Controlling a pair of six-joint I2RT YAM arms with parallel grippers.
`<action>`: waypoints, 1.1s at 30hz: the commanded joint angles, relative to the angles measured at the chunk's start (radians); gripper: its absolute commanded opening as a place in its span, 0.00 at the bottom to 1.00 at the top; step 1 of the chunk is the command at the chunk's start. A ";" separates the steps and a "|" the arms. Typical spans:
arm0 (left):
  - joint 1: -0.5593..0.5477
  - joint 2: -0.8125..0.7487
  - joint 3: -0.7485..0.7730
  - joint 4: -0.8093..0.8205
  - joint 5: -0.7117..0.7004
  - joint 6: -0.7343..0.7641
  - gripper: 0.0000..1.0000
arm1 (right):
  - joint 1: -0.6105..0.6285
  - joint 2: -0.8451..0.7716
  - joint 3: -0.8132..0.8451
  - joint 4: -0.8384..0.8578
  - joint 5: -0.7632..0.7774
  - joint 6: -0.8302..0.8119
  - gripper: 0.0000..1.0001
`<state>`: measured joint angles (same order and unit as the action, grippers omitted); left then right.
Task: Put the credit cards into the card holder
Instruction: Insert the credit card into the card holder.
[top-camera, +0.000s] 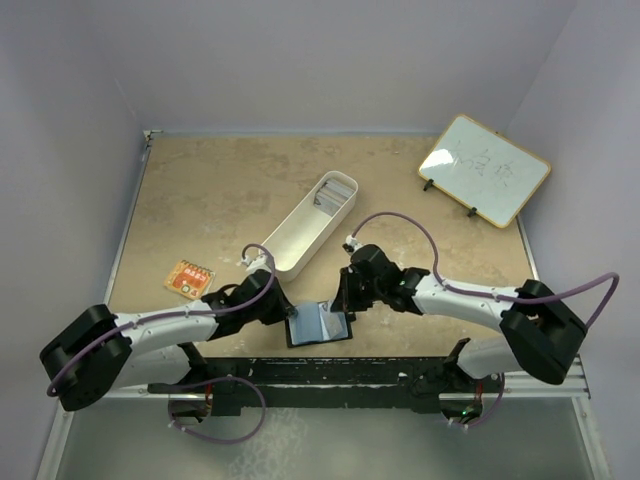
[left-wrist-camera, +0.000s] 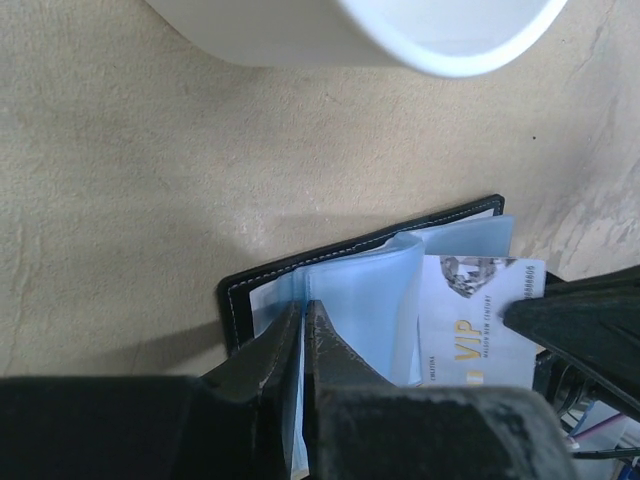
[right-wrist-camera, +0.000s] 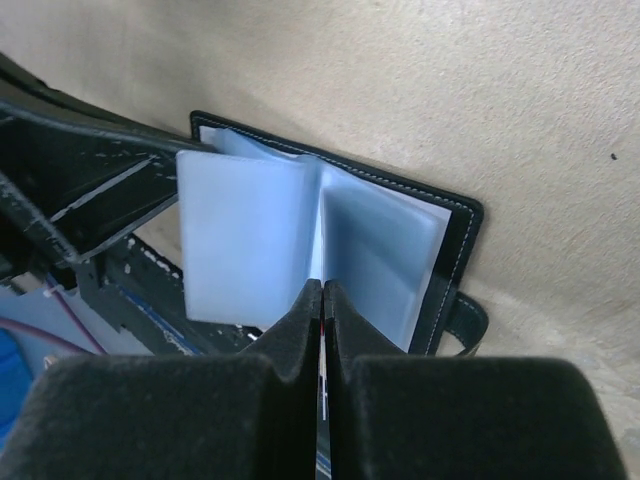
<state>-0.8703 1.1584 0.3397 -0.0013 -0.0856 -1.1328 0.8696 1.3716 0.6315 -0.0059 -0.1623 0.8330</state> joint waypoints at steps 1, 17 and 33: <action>-0.011 -0.026 0.032 -0.113 -0.058 0.000 0.02 | 0.002 -0.061 0.001 -0.022 -0.024 -0.004 0.00; -0.021 -0.078 0.072 -0.197 -0.105 -0.033 0.19 | 0.002 -0.019 -0.076 0.137 -0.081 0.088 0.00; -0.021 -0.139 0.086 -0.344 -0.150 -0.053 0.27 | 0.002 -0.052 -0.107 0.180 -0.101 0.131 0.00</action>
<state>-0.8864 1.0245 0.4213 -0.3618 -0.2214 -1.1687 0.8696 1.3544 0.5381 0.1360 -0.2356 0.9321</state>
